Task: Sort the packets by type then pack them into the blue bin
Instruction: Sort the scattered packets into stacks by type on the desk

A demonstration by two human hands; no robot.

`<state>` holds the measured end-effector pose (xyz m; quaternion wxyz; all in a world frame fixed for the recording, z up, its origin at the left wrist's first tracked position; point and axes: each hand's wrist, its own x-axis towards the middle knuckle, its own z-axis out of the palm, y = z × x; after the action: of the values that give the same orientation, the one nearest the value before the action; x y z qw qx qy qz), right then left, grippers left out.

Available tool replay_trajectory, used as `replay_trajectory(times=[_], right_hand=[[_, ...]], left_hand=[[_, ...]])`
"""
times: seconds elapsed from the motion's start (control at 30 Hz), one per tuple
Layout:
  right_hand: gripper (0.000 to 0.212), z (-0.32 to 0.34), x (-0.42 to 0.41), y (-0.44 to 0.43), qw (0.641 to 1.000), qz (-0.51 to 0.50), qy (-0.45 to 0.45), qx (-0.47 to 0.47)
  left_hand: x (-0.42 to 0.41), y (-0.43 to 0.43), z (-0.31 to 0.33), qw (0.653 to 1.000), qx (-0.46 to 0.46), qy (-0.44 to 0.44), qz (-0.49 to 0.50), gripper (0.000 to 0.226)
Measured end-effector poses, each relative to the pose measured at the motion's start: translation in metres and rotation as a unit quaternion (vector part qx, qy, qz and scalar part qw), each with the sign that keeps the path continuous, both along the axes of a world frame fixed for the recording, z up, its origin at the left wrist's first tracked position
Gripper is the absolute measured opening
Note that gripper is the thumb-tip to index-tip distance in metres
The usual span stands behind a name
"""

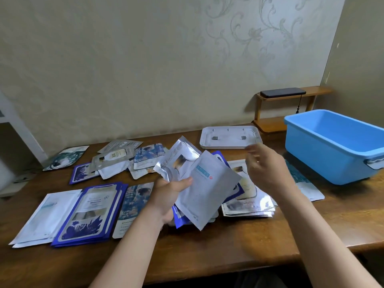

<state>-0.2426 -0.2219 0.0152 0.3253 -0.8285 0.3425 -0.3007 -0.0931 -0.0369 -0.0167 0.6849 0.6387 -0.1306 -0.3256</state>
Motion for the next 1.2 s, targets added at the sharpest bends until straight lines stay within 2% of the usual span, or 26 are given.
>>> replay_trajectory(times=[0.07,0.17,0.3,0.4,0.53,0.7,0.87,1.03,1.2], right_hand=[[0.031,0.024,0.003,0.004,0.996,0.078,-0.028,0.044],[0.030,0.045,0.011,0.014,0.977,0.185,0.014,0.104],[0.021,0.044,0.022,0.024,0.970,0.220,0.048,0.090],[0.019,0.036,0.029,0.024,0.973,0.210,0.049,0.083],[0.036,0.028,0.033,0.022,0.975,0.195,0.020,0.106],[0.021,0.026,0.035,0.022,0.969,0.190,-0.054,0.148],[0.011,0.030,0.033,0.016,0.962,0.153,-0.126,0.188],[0.007,0.032,0.026,0.006,0.946,0.121,-0.198,0.226],[0.005,0.027,0.020,-0.019,0.950,0.050,-0.210,0.225]], left_hand=[[-0.004,0.003,0.005,0.999,-0.004,-0.005,-0.052,0.021],[-0.009,0.005,0.008,0.993,-0.010,-0.028,-0.117,0.035],[-0.012,0.007,0.012,0.988,-0.001,-0.039,-0.147,0.039],[-0.012,0.011,0.013,0.988,0.017,-0.050,-0.148,0.029],[-0.009,0.014,0.011,0.987,0.013,-0.067,-0.147,0.021],[-0.007,0.016,0.008,0.989,-0.021,-0.060,-0.136,0.049],[-0.001,0.022,0.002,0.987,-0.056,-0.046,-0.145,0.051],[0.008,0.032,-0.002,0.991,-0.048,-0.042,-0.122,0.047],[0.014,0.039,-0.007,0.996,-0.036,-0.041,-0.064,0.043]])
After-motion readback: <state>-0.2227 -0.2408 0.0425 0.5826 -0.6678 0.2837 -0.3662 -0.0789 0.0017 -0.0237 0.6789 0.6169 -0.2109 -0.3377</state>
